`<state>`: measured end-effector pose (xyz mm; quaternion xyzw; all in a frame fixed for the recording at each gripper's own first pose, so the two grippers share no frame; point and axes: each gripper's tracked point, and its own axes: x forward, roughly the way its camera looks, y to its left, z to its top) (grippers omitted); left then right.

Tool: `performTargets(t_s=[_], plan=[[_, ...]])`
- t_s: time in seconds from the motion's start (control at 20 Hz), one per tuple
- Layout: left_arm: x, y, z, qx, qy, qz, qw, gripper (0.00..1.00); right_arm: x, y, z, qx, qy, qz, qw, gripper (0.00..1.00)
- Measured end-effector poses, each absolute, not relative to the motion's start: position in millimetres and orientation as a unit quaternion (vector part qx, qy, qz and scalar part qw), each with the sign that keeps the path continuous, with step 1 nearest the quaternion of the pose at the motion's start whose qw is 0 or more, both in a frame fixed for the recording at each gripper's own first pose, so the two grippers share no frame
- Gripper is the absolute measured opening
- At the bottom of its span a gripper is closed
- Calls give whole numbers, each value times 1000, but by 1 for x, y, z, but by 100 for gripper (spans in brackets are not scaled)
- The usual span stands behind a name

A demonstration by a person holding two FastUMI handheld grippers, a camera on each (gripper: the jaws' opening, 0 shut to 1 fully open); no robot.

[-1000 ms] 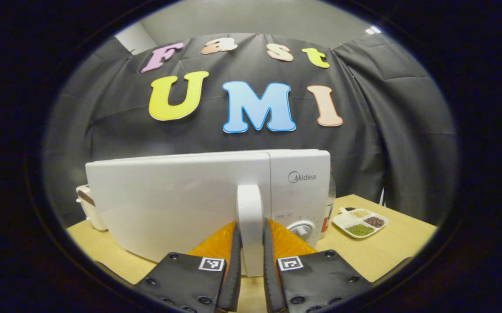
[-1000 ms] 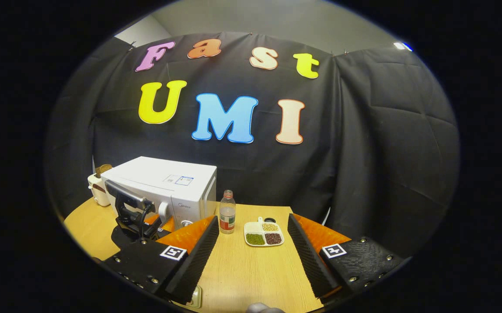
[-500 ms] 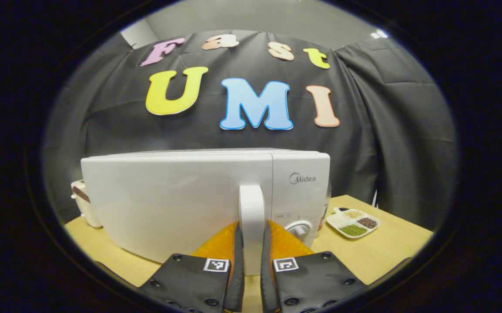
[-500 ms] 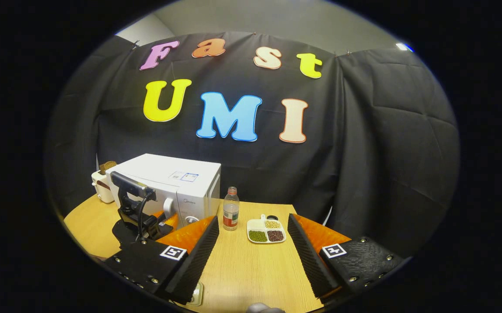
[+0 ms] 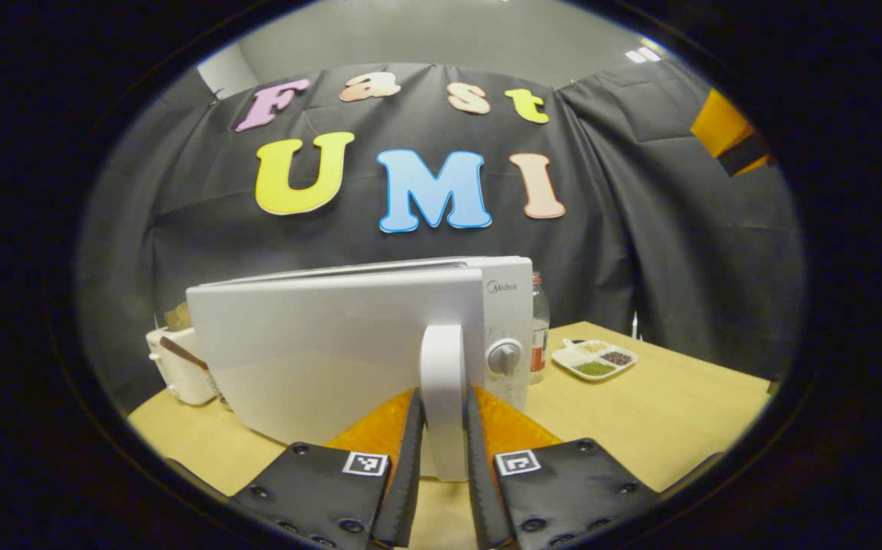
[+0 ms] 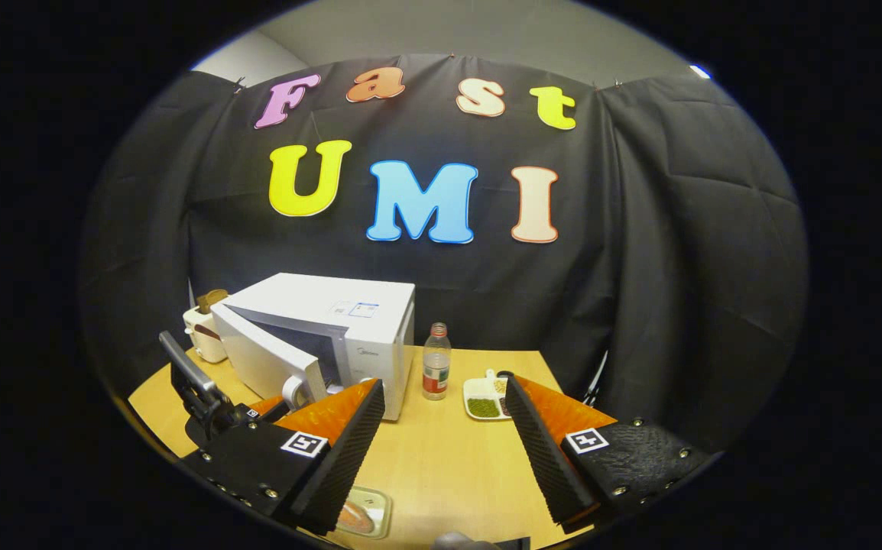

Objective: Open the microwave oven with the left hand, put the food in, and close the microwave oven.

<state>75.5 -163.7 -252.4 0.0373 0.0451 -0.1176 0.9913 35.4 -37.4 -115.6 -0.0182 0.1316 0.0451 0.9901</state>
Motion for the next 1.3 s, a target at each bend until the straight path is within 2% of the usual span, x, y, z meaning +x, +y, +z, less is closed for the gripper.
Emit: performTargets(t_s=[0.1, 0.15, 0.2, 0.3, 0.55, 0.65, 0.8, 0.85, 1.0, 1.05, 1.1, 1.2, 1.25, 1.3], plan=[[49, -142, -251, 69, 43, -113, 990, 47, 31, -18, -115, -10, 135, 61, 989, 97], [38, -133, -251, 77, 44, -112, 990, 55, 28, -9, -113, -10, 133, 68, 989, 98], [28, -120, -254, 80, 51, -103, 990, 49, 26, 0, -112, -12, 132, 76, 988, 97], [10, -96, -253, 69, 62, -94, 991, 68, 20, 18, -110, -17, 131, 91, 987, 97], [-34, -34, -256, 41, 91, -53, 994, 99, 8, 61, -108, -32, 136, 126, 982, 97], [-50, -9, -252, 41, 90, -27, 995, 97, 3, 75, -105, -43, 134, 137, 980, 97], [-69, 33, -248, 33, 93, 16, 995, 100, -3, 100, -104, -53, 134, 161, 976, 97], [-75, 48, -245, 32, 93, 30, 995, 97, -6, 110, -105, -55, 137, 169, 975, 97], [-92, 83, -252, 28, 110, 53, 992, 100, -11, 137, -105, -57, 139, 197, 969, 97], [-97, 93, -254, 25, 113, 58, 992, 100, -11, 144, -103, -58, 139, 207, 967, 97], [-101, 102, -254, 17, 115, 61, 991, 95, -11, 152, -101, -57, 137, 214, 966, 97], [-109, 118, -256, -2, 120, 68, 990, 100, -11, 165, -97, -55, 133, 223, 964, 97], [-111, 124, -258, -7, 120, 70, 990, 95, -11, 170, -97, -54, 132, 227, 963, 97], [-113, 127, -259, -7, 119, 69, 990, 98, -11, 174, -97, -53, 133, 230, 963, 97]])
